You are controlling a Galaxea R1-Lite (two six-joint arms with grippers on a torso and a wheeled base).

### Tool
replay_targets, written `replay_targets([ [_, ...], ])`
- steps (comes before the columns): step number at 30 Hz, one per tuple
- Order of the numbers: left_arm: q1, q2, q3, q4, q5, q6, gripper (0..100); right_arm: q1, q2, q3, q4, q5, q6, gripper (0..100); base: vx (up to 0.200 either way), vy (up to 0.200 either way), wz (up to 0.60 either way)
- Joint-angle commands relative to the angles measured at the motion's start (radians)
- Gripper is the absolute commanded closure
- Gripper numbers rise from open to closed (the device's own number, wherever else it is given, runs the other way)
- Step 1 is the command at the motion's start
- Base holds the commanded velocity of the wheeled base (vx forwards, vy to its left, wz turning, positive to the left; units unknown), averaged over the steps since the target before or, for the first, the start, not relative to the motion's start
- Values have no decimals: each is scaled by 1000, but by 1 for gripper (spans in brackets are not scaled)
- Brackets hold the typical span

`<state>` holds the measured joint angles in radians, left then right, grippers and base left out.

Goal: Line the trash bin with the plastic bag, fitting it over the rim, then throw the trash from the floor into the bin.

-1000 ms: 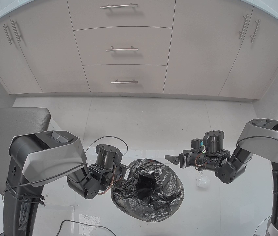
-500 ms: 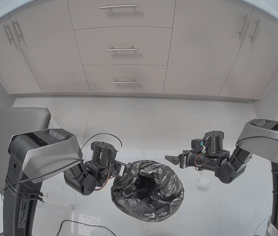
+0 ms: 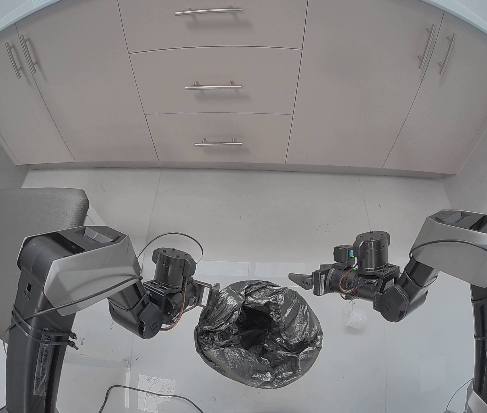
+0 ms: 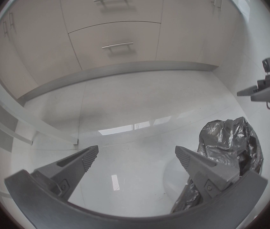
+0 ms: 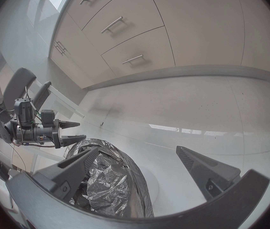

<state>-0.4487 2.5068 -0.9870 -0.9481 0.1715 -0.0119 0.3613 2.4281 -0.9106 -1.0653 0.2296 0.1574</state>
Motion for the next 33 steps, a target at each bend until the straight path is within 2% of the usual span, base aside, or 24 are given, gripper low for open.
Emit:
replay_targets([
  [1,-2,-86,39,2,0,-42,0,-12,32,-17,1,-1,-1,0,0,0,0],
  [4,-5,-241,117,3,0,-80,0,-33,58,-45,4,-3,-1,0,0,0,0],
  [9,-11,-623,364,3,-1,-151,0,-58,97,-96,5,-50,-1,0,0,0,0],
  [13,12,-876,530,6,2,-160,0,-82,97,-139,33,-78,2,0,0,0,0],
  [14,12,-876,530,6,2,-160,0,-82,97,-139,33,-78,2,0,0,0,0],
  [15,41,-965,602,8,2,-157,0,-91,83,-143,50,-78,7,0,0,0,0],
  [17,82,-1017,650,9,3,-155,0,-94,69,-142,51,-78,24,0,0,0,0],
  [21,223,-1128,740,12,-10,-154,0,-96,43,-137,51,-78,44,0,0,0,0],
  [24,263,-1204,801,14,-7,-154,0,-96,37,-139,51,-78,44,0,0,0,0],
  [27,266,-1283,857,17,13,-154,0,-105,39,-140,50,-78,44,0,0,0,0],
  [33,269,-1502,987,40,171,-151,0,-107,34,-140,45,-78,44,0,0,0,0],
])
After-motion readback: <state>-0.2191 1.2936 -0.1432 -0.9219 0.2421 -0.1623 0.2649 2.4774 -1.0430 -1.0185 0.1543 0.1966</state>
